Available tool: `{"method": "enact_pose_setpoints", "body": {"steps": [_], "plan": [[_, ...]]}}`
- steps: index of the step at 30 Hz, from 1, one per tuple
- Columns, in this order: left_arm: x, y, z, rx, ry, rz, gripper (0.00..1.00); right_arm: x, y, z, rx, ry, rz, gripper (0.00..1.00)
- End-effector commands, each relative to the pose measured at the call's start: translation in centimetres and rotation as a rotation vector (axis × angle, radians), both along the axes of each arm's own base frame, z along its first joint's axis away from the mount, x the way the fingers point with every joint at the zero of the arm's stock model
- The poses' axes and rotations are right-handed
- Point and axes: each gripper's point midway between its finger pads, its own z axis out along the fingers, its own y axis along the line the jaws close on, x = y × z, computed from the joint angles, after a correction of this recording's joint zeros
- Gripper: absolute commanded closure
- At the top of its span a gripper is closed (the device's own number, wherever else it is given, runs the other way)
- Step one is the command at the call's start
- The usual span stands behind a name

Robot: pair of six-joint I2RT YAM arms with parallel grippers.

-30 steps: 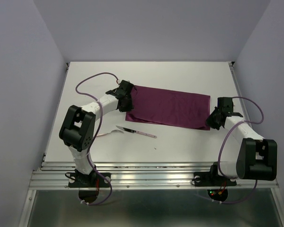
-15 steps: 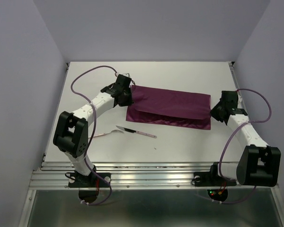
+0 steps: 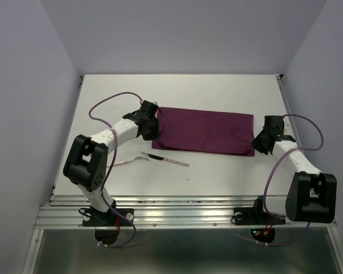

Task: Fold the napkin into a case and place the utensils inside
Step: Smooth out the rectangle-folded napkin at the center of the board.

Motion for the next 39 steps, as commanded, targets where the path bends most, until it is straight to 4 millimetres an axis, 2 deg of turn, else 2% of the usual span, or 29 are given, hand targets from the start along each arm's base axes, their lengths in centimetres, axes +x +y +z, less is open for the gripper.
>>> {"method": "enact_pose_setpoints", "body": {"steps": [1, 6, 7, 8, 9, 11, 12, 13, 14, 15, 16, 18, 20, 22, 23, 24, 25, 26, 27, 28, 30, 31, 32, 33, 34, 35, 36, 38, 39], "plan": [[0.2, -0.7, 0.0, -0.02, -0.02, -0.007, 1.0, 0.6, -0.7, 0.2, -0.022, -0.027, -0.028, 0.99], [0.2, -0.6, -0.8, -0.009, -0.01, -0.01, 1.0, 0.7, -0.7, 0.1, -0.025, -0.023, -0.025, 0.99], [-0.1, -0.6, -1.0, -0.007, 0.0, -0.017, 1.0, 0.7, -0.7, 0.1, -0.027, -0.021, -0.026, 0.95], [-0.2, -0.6, -1.1, -0.006, 0.007, -0.021, 0.96, 0.7, -0.7, 0.1, -0.027, -0.021, -0.025, 0.95], [-0.3, -0.6, -1.1, -0.004, 0.009, -0.025, 0.89, 0.8, -0.7, 0.1, -0.025, -0.023, -0.025, 0.91], [-0.5, -0.4, -1.1, 0.005, 0.012, -0.028, 0.71, 0.8, -0.7, 0.2, -0.028, -0.025, -0.022, 0.69], [-0.7, 0.0, -1.1, 0.025, 0.016, -0.028, 0.47, 0.8, -0.8, 0.4, -0.032, -0.027, -0.022, 0.57], [-0.5, 0.1, -0.4, 0.032, 0.002, -0.025, 0.39, 0.9, -0.9, 0.7, -0.036, -0.033, -0.023, 0.45], [-0.2, 0.5, 0.0, 0.051, -0.011, -0.013, 0.3, 1.1, -1.0, 1.0, -0.044, -0.037, -0.02, 0.4], [-0.1, 1.2, 0.4, 0.086, -0.019, 0.0, 0.12, 1.5, -1.1, 1.7, -0.053, -0.051, -0.02, 0.36], [0.6, 1.2, 1.6, 0.091, -0.05, 0.002, 0.11, 1.7, -1.3, 2.2, -0.059, -0.062, -0.021, 0.3], [1.5, 1.6, 3.2, 0.116, -0.086, 0.021, 0.1, 2.8, -1.4, 3.8, -0.071, -0.099, -0.013, 0.28], [3.4, 0.6, 5.6, 0.083, -0.151, 0.023, 0.13, 3.8, -1.3, 4.7, -0.066, -0.126, -0.003, 0.28], [4.6, -0.4, 6.8, 0.049, -0.178, 0.014, 0.18, 5.5, -1.1, 5.7, -0.053, -0.166, 0.01, 0.35], [6.0, -1.7, 7.7, 0.014, -0.202, 0.002, 0.27, 6.2, -0.5, 5.9, -0.026, -0.178, 0.028, 0.4], [6.7, -2.3, 8.0, 0.0, -0.213, -0.001, 0.32, 7.2, -0.2, 6.3, -0.012, -0.199, 0.045, 0.64], [8.0, -3.1, 8.2, -0.012, -0.226, 0.001, 0.36, 7.8, 0.1, 6.4, 0.001, -0.205, 0.057, 0.75], [8.8, -3.6, 8.4, -0.026, -0.234, 0.004, 0.49, 9.1, 0.1, 6.4, 0.011, -0.204, 0.056, 0.84], [10.4, -4.5, 8.2, -0.035, -0.245, 0.003, 0.54, 9.9, 0.1, 6.4, 0.015, -0.212, 0.057, 0.96], [10.4, -4.5, 8.2, -0.04, -0.246, -0.001, 0.58, 10.6, 0.1, 6.3, 0.016, -0.217, 0.059, 0.98], [11.8, -6.6, 7.3, -0.088, -0.22, -0.062, 0.67, 12.6, 0.5, 5.8, 0.049, -0.21, 0.07, 0.99], [12.8, -7.6, 8.3, -0.115, -0.235, -0.08, 0.68, 13.3, 0.9, 5.6, 0.073, -0.213, 0.084, 0.99], [13.1, -8.2, 6.3, -0.115, -0.189, -0.099, 0.73, 14.5, 1.3, 5.4, 0.102, -0.217, 0.09, 0.99], [14.0, -8.9, 5.7, -0.119, -0.185, -0.103, 0.73, 15.3, 3.3, 5.7, 0.155, -0.237, 0.15, 0.98], [14.3, -9.3, 5.4, -0.13, -0.179, -0.107, 0.73, 15.8, 4.3, 5.7, 0.163, -0.238, 0.171, 0.98], [14.7, -10.0, 5.4, -0.154, -0.181, -0.12, 0.73, 16.4, 6.7, 5.8, 0.167, -0.237, 0.225, 0.98], [15.0, -10.4, 5.3, -0.171, -0.18, -0.124, 0.73, 17.4, 8.0, 5.5, 0.173, -0.224, 0.254, 0.97], [15.6, -11.3, 4.8, -0.206, -0.176, -0.126, 0.73, 18.3, 10.7, 5.0, 0.181, -0.206, 0.31, 0.97], [15.9, -12.1, 4.5, -0.241, -0.172, -0.142, 0.71, 19.0, 13.1, 4.4, 0.196, -0.195, 0.356, 0.96]]}}
